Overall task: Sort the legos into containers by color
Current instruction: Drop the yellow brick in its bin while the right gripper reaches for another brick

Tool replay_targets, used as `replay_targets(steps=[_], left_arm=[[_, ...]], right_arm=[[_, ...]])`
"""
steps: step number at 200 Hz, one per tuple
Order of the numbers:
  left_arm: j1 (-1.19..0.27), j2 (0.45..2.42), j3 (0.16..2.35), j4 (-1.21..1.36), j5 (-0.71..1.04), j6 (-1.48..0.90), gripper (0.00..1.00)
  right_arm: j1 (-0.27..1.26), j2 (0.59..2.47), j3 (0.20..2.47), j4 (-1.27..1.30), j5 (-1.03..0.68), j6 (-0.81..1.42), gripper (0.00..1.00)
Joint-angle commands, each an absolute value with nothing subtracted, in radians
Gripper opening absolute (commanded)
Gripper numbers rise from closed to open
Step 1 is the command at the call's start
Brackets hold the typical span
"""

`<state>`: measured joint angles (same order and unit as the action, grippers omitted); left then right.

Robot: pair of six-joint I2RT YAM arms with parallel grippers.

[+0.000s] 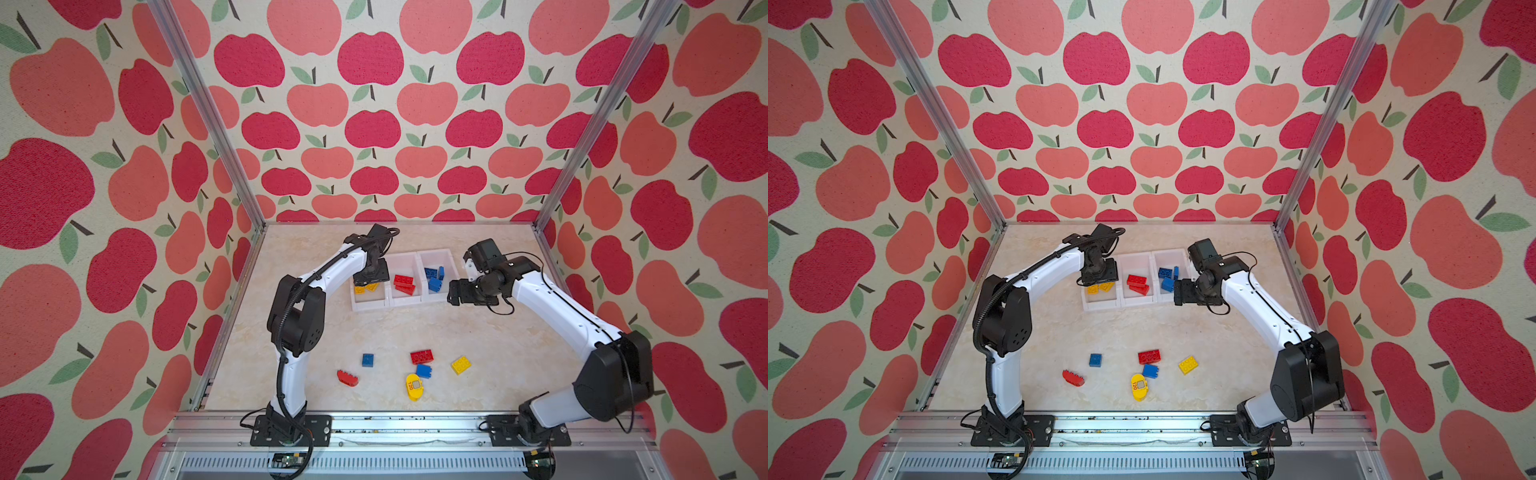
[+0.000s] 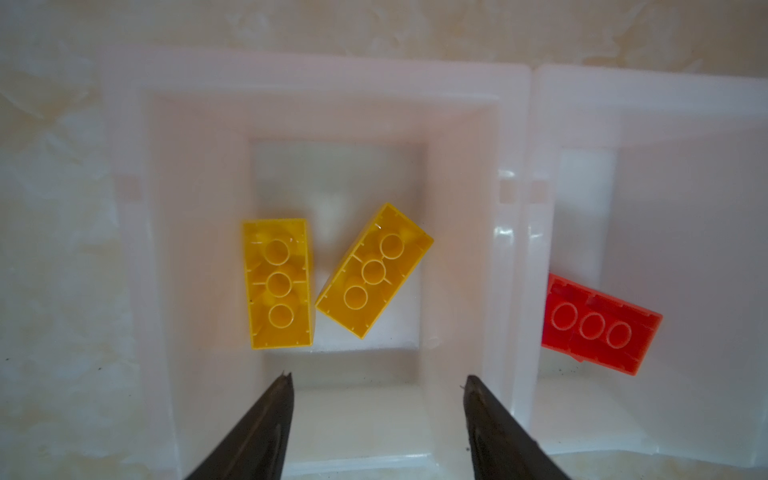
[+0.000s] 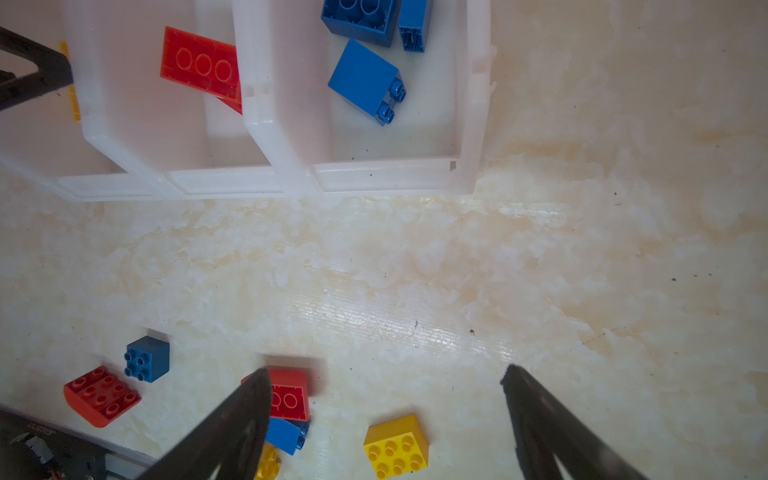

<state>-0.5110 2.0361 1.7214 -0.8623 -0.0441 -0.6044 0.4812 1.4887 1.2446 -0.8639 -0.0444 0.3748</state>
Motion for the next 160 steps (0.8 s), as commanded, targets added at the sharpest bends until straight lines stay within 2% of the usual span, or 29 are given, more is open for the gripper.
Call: replay_targets(steps=[1, 59, 160], left_arm=[[-0.528, 1.981, 1.716, -0.845, -0.06, -0.614, 0.68], [-0.542, 1.878, 1.641, -0.804, -0.081, -0.647, 0.7], [-0.547, 1.631, 1.387, -0.699, -0.1, -0.722, 0.82]], right_arm=[[0.473, 1.458, 1.221, -0.879, -0.057, 0.398, 0.9], [0.484, 1.405, 1.156, -0.886, -0.061, 0.462, 0.9], [0.585, 1.265, 0.893, -0.872, -0.086, 0.828, 0.89]])
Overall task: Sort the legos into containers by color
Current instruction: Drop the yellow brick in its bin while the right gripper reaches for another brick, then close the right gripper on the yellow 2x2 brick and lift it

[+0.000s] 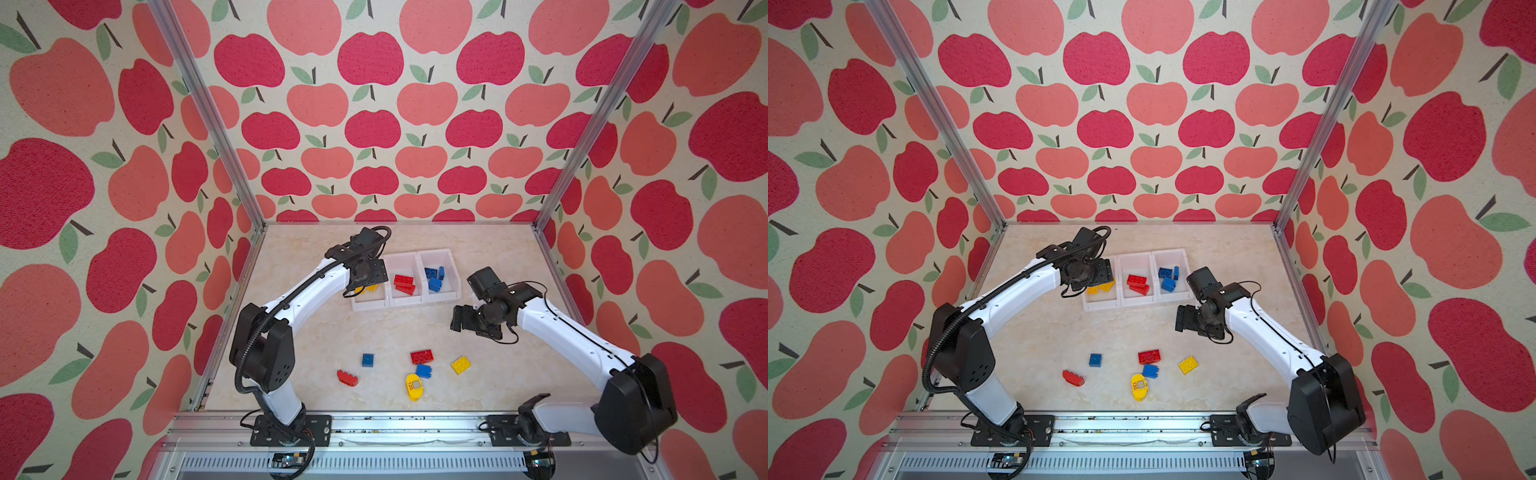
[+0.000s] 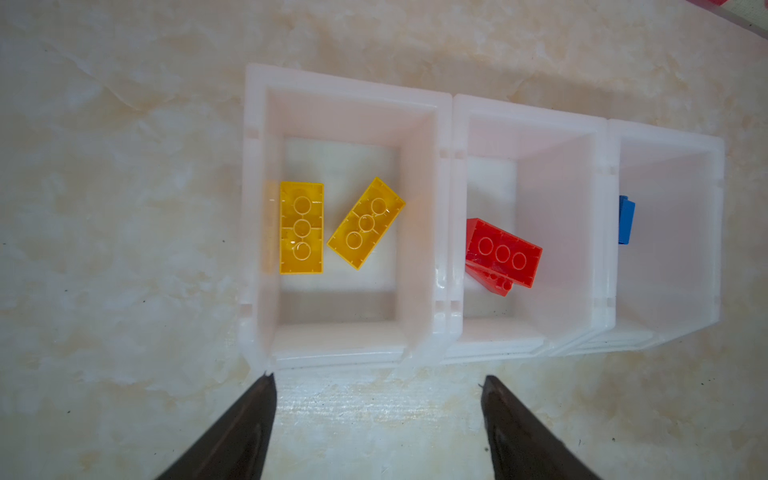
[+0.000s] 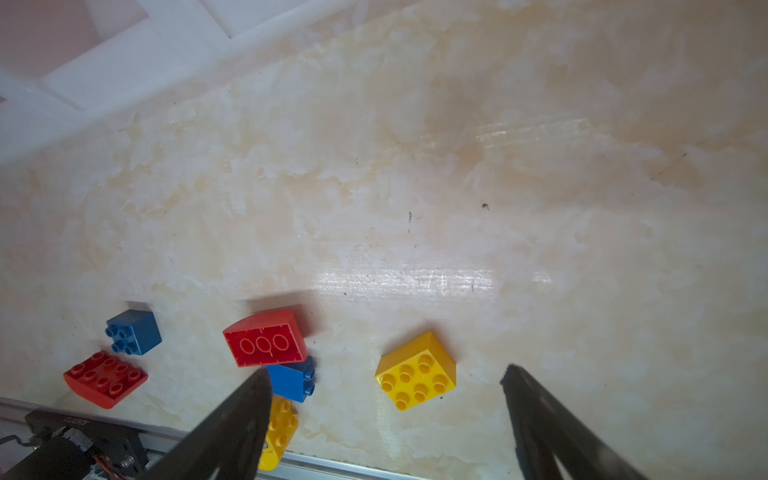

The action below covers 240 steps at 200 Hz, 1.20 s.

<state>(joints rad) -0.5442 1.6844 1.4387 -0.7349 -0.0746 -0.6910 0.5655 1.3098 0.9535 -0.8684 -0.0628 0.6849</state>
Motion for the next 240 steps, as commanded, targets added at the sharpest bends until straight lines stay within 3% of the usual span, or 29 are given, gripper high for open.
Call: replay_targets(steps=[1, 124, 240], left_arm=[[-0.547, 1.629, 1.384, -0.698, -0.1, -0.722, 0.82], [-0.545, 1.4, 1.136, -0.66, -0.096, -0.805, 0.9], [-0.529, 1.34, 1.092, -0.672, -0.109, -0.828, 0.91]], right_arm=[[0.585, 1.263, 0.891, -0.871, -0.085, 0.832, 0.89], [0.677, 1.164, 0.676, -0.797, -0.061, 1.167, 0.88], [0.682, 1.279, 0.68, -0.725, -0.098, 1.277, 0.73]])
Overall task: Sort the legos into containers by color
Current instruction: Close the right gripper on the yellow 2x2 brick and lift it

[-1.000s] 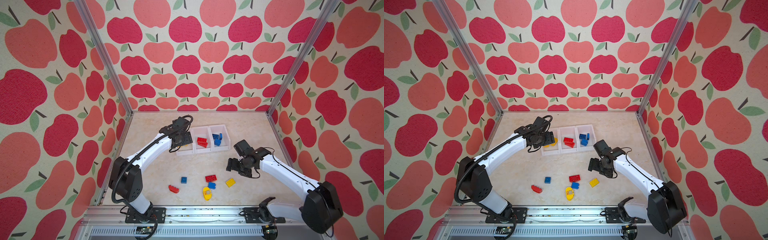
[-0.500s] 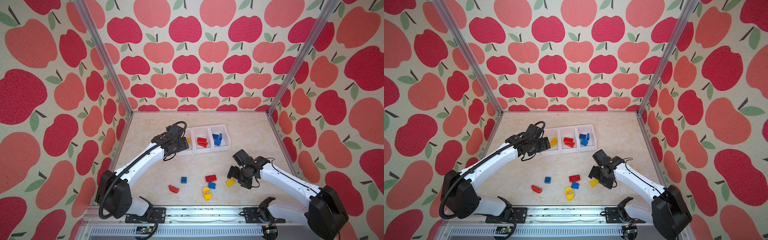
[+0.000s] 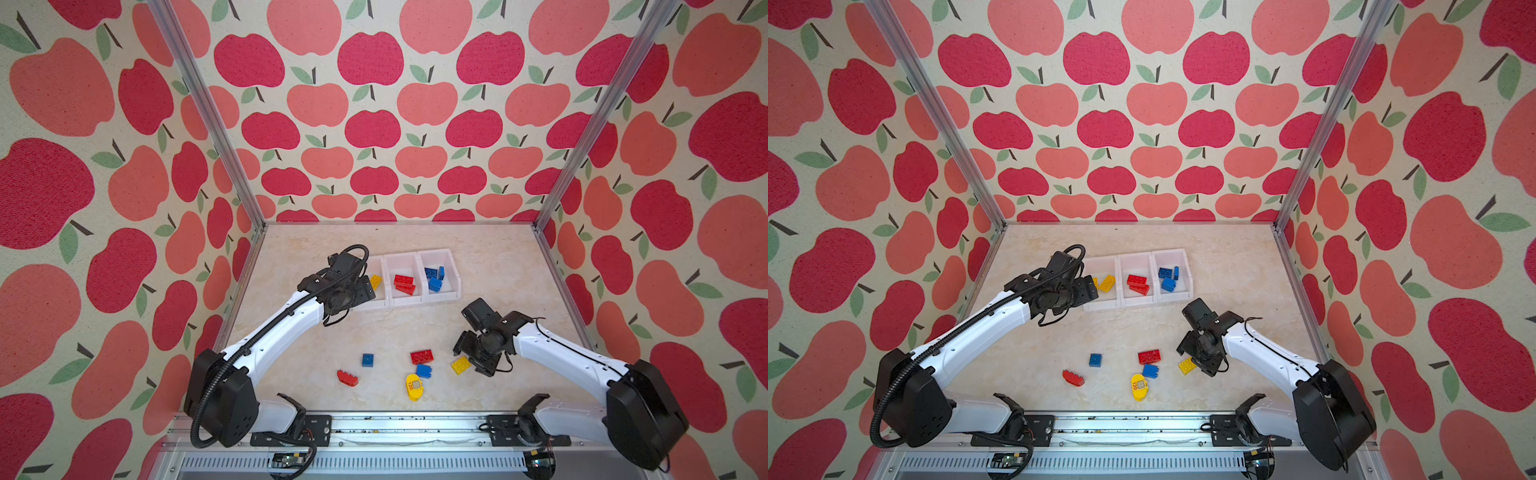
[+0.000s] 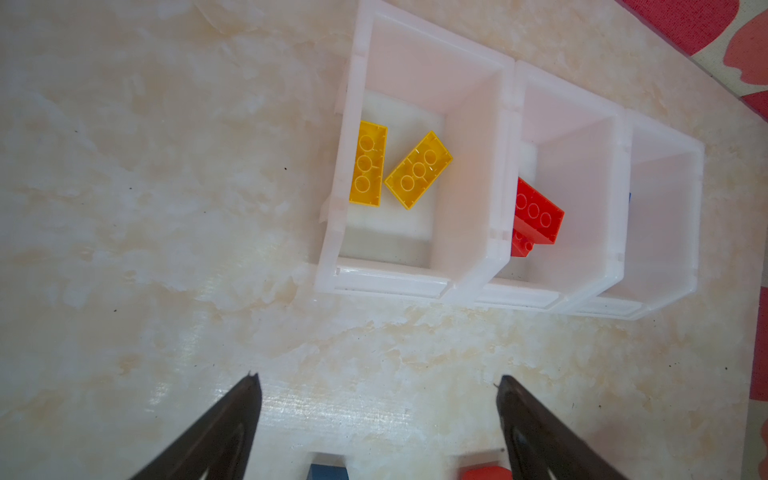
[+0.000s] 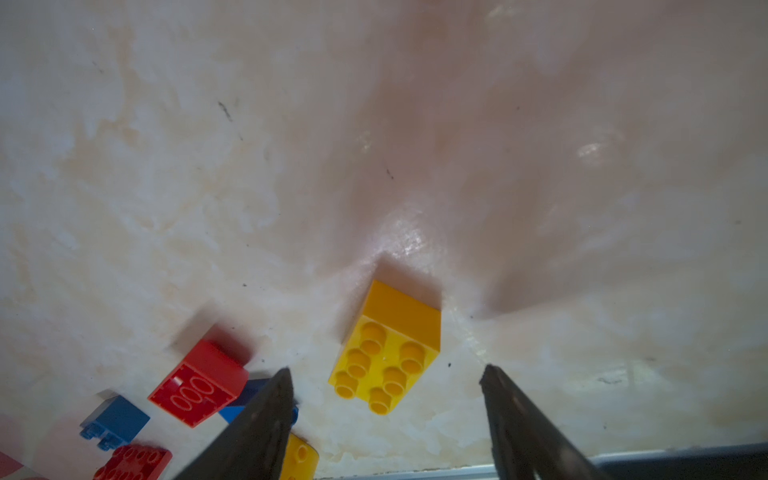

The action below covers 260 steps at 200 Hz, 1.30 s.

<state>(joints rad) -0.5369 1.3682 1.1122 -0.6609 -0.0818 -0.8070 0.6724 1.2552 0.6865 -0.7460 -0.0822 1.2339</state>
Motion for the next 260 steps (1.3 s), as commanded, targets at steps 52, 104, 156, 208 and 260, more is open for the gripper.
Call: replay_targets(steps=[52, 104, 156, 208, 260], left_arm=[[-0.516, 1.306, 1.065, -0.689, -0.112, -0.833, 0.91], [-0.5, 1.288, 1.049, -0.703, -0.104, -0.83, 0.91], [-0.483, 1.278, 1.037, -0.694, -0.094, -0.83, 0.91], [-0.462, 1.252, 1.008, -0.676, -0.082, -0.834, 0.91], [-0.441, 1.196, 0.956, -0.677, -0.08, -0.844, 0.91]], right_arm=[[0.705, 1.329, 0.676, -0.688, -0.114, 1.318, 0.69], [0.734, 1.364, 0.669, -0.669, -0.097, 1.373, 0.59], [0.736, 1.37, 0.653, -0.67, -0.09, 1.404, 0.4], [0.735, 1.384, 0.703, -0.71, -0.073, 1.373, 0.27], [0.75, 1.425, 0.873, -0.795, -0.007, 1.23, 0.26]])
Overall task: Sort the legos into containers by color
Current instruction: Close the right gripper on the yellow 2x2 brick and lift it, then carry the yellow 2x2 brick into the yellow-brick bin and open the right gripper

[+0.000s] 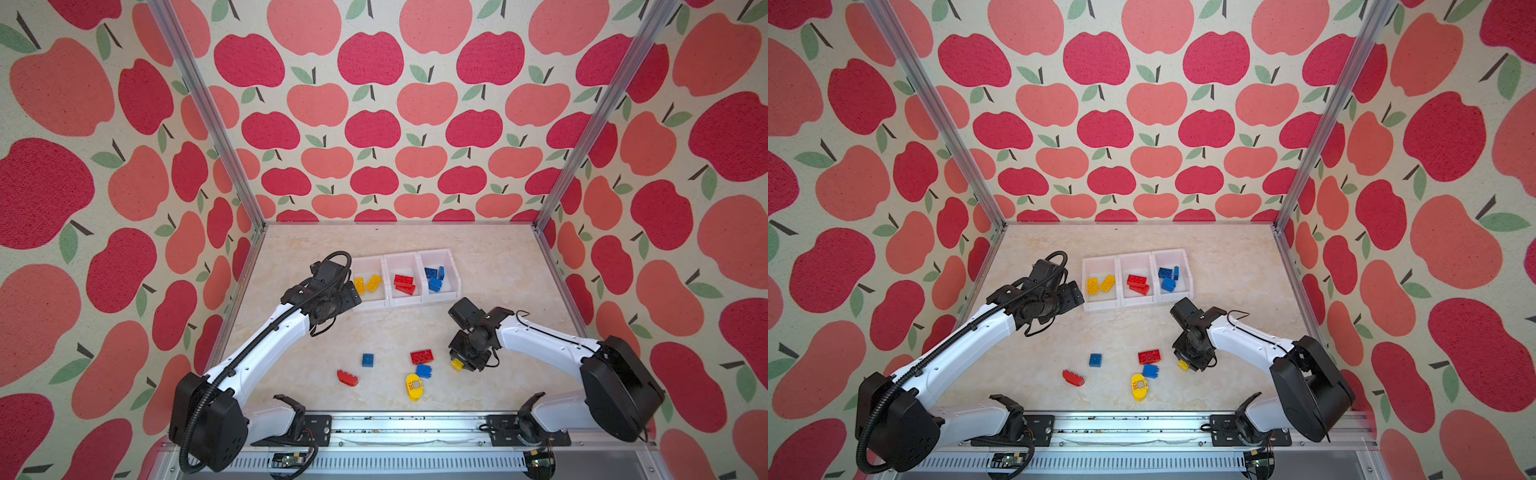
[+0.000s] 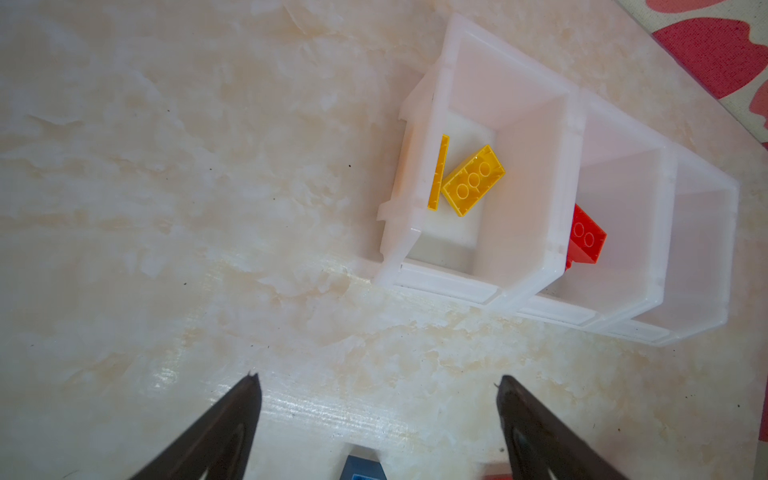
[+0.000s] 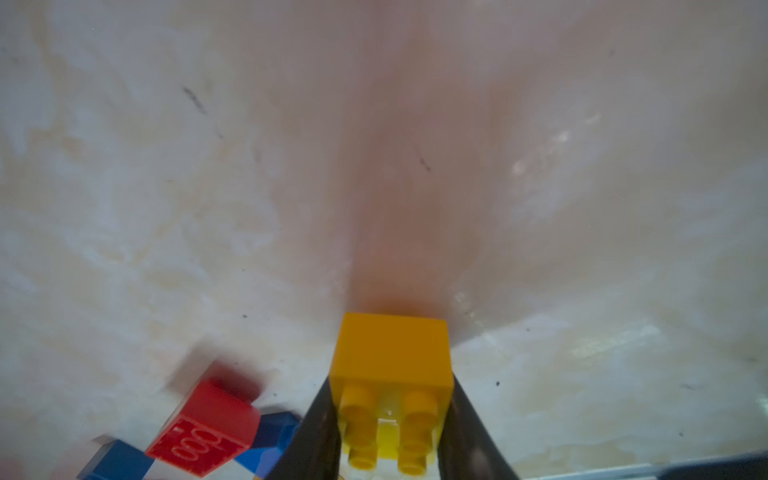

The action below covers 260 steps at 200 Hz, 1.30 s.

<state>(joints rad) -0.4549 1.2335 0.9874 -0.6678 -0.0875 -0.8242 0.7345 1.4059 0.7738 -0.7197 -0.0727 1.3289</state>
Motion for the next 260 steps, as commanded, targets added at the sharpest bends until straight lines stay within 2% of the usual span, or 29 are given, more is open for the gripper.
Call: replay_targets(steps=[1, 80, 157, 260], left_arm=[[-0.44, 1.194, 0.954, -0.677, -0.08, -0.845, 0.91], [-0.405, 1.092, 0.851, -0.698, -0.075, -0.862, 0.92], [-0.397, 1.002, 0.804, -0.728, -0.089, -0.883, 0.92], [-0.394, 0.961, 0.796, -0.765, -0.106, -0.902, 0.93]], right_arm=[[0.751, 1.426, 0.877, -0.797, -0.006, 1.228, 0.26], [0.813, 1.605, 1.3, -0.891, 0.105, 0.904, 0.26], [0.909, 1.823, 1.642, -0.865, 0.101, 0.666, 0.26], [0.947, 2.113, 2.009, -0.84, 0.064, 0.508, 0.27]])
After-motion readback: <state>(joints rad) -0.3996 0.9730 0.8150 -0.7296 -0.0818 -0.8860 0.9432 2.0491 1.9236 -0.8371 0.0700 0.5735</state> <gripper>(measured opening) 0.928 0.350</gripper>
